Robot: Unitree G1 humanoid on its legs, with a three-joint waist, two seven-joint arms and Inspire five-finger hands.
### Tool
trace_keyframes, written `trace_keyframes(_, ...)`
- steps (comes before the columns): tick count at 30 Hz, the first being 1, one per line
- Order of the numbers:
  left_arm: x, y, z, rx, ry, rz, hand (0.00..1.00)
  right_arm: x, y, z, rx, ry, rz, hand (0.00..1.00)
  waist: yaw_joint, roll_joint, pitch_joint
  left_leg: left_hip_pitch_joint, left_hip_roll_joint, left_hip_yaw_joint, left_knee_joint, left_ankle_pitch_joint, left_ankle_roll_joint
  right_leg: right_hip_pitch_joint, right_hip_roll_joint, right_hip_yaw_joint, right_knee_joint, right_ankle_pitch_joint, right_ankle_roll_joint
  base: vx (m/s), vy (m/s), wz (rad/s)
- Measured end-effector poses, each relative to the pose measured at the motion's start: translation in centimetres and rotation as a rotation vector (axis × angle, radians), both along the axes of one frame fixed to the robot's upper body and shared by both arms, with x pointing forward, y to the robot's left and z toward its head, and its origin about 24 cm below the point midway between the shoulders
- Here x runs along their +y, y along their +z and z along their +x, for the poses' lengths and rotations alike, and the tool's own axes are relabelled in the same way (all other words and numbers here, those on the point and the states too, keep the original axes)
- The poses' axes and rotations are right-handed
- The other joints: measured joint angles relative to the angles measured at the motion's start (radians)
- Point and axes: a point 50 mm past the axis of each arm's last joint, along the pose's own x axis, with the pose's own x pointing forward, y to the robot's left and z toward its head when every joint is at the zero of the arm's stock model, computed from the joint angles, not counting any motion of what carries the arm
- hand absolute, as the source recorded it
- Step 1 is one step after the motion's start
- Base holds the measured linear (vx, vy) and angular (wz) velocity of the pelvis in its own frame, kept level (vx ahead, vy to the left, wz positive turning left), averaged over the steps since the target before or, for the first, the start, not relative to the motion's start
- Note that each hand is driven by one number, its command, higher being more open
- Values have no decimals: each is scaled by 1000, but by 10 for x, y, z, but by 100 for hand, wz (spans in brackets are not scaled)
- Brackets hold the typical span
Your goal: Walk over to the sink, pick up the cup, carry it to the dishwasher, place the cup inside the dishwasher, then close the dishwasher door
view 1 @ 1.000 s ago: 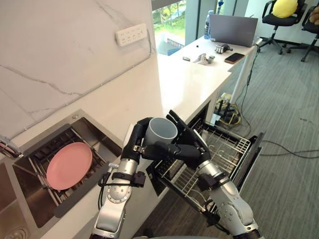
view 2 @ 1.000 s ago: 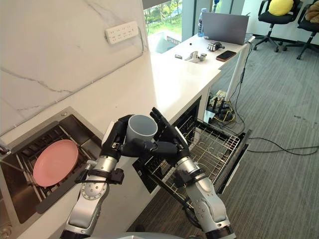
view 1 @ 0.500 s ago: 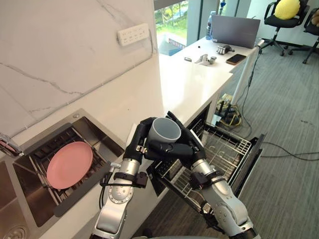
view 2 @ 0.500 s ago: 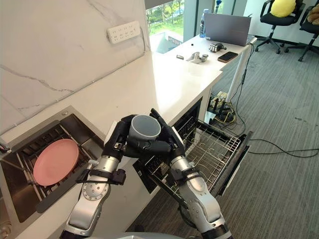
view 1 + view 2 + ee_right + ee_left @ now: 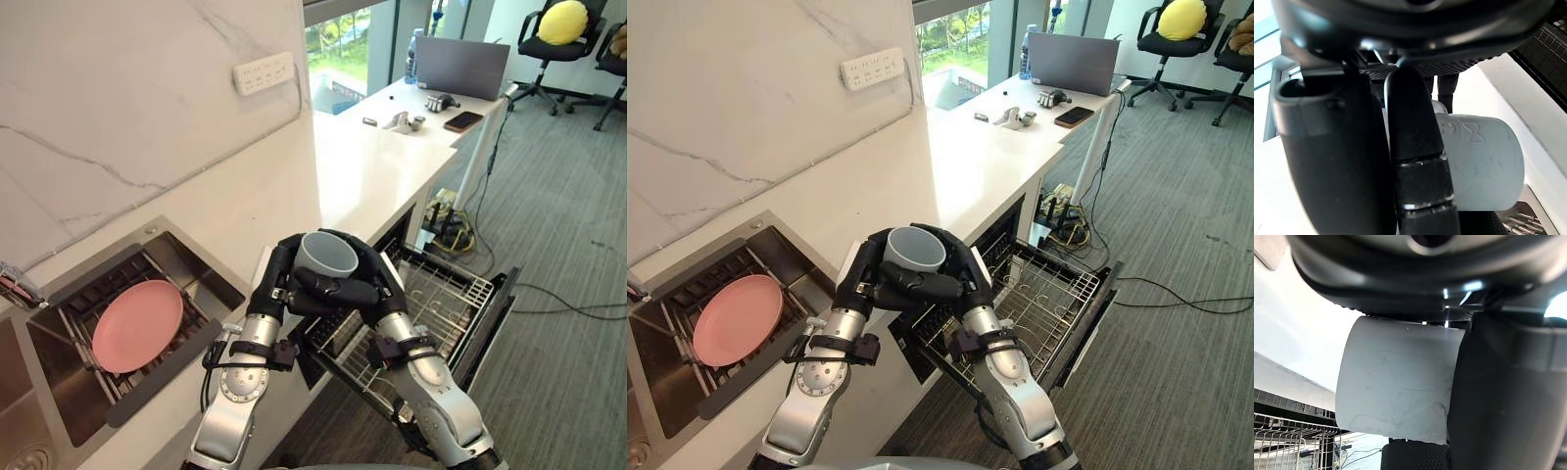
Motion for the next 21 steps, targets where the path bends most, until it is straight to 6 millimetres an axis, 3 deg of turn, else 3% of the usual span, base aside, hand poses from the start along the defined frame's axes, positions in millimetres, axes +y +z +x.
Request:
trace_keyframes(5, 1, -1, 0, 11, -5, -23, 0, 2, 0, -1, -4, -26, -8, 0, 2, -1, -2, -3, -1, -1, 0, 0, 0, 0, 1, -1, -7, 4, 0, 0, 0, 0)
trace_keyframes(6, 1, -1, 0, 12, -6, -27, 100, 3, 1, -1, -4, -32, -7, 0, 2, -1, -3, -3, -1, -1, 0, 0, 0, 0, 1, -1, -7, 4, 0, 0, 0, 0)
trace_keyframes(17, -8, -1, -2, 45, -97, -139, 100, -2, 6, -1, -43, -191, -24, 0, 0, 0, -5, -3, -1, -9, 0, 2, -2, 5, 1, -9, -7, 4, 0, 0, 0, 0)
trace_keyframes(20, -13, 4, -4, 29, -171, -196, 100, -21, 8, 6, -52, -326, -29, 0, 1, 0, -5, -4, -2, -15, -1, 5, -1, 9, 1, -16, -7, 4, 0, 0, 0, 7)
trace_keyframes(21, -15, 11, -7, 1, -208, -232, 100, -39, 5, 12, -28, -462, -18, 0, 5, 0, -5, -6, -3, -20, -1, 7, 0, 10, 0, -20, -7, 4, 0, -15, -2, 12)
